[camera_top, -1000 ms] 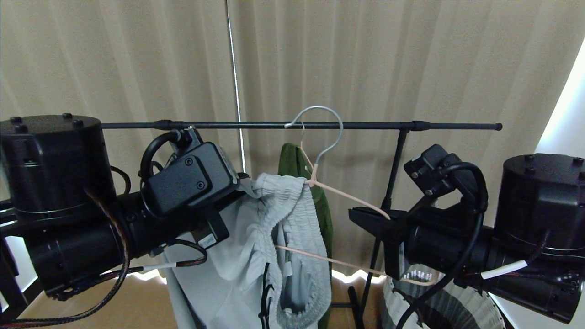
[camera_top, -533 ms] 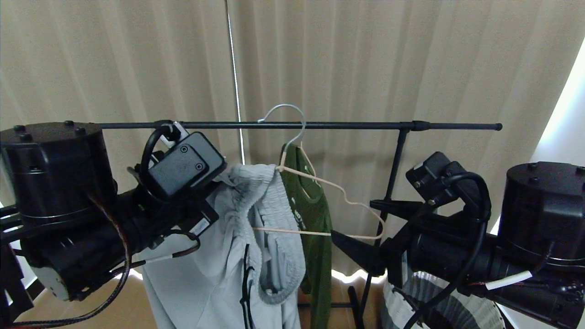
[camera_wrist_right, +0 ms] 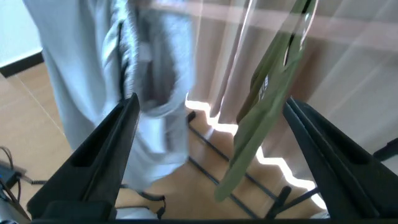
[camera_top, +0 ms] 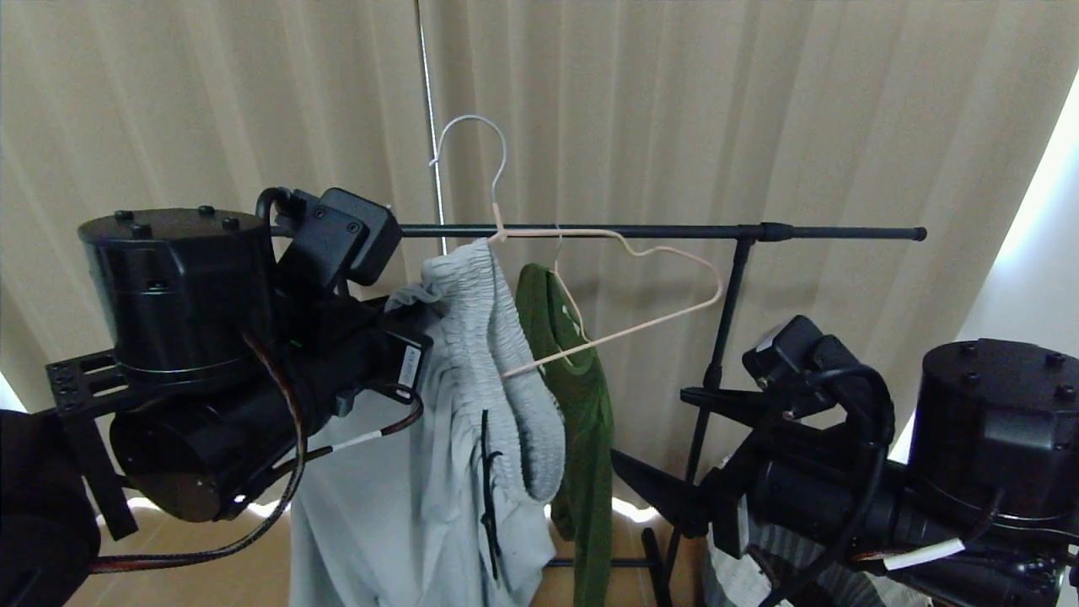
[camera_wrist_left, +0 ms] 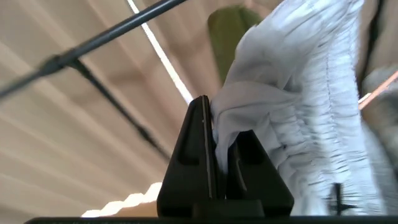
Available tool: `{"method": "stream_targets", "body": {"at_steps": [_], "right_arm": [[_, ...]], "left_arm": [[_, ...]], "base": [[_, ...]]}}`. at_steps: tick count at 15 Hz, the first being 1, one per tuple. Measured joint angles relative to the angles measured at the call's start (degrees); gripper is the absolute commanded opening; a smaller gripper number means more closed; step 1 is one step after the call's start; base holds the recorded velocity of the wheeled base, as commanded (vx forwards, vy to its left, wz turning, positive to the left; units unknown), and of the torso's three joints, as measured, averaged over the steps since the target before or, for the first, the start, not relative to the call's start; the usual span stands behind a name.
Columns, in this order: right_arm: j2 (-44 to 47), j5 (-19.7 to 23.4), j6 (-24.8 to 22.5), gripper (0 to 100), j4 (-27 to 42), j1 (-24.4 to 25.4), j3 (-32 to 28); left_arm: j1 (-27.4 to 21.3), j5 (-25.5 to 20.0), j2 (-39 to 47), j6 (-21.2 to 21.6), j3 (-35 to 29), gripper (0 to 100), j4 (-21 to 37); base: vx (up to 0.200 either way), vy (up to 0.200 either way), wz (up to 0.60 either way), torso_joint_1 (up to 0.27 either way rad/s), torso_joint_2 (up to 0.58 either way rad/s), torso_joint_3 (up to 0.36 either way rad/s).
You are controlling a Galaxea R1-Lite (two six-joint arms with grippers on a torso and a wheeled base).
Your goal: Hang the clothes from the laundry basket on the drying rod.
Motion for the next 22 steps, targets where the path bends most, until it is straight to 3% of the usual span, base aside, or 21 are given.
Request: {"method": "stream_targets", "body": {"at_steps": [8,11,12,17,22], "right_arm": [[8.85,-0.68,-1.21,100,-7.42,-0.59,0.06],[12.28,-4.24,-1.28,100,-7.96,-0.72,-0.2],[12.96,-4.47,-1.29,0,-7.96,-0.74,-0.2],[13.13,-5.66,-1.37,0,-8.0,-3.69,0.61],[10.07,-6.78,-5.13,0,-7.96,-12.85,2.32]], "left_arm": [[-3.56,-0.29,-0.28,-0.33,-0.52,0,-4.49],[-4.38,-0.32,-0.98,-0.22,-0.49,0,-4.63],[-4.41,-0.32,-1.27,-0.22,-0.41,0,-4.63],[-3.45,-0.33,-2.12,1.17,0.15,0,-4.61],[-0.59,-0.35,-4.02,11.24,6.7,0,-7.78]], "base": [[0.0,0.0,0.0,0.0,0.0,0.0],[0.0,0.0,0.0,0.0,0.0,0.0],[0.0,0.0,0.0,0.0,0.0,0.0],[0.0,0.0,0.0,0.0,0.0,0.0],[0.0,0.0,0.0,0.0,0.0,0.0]]}}
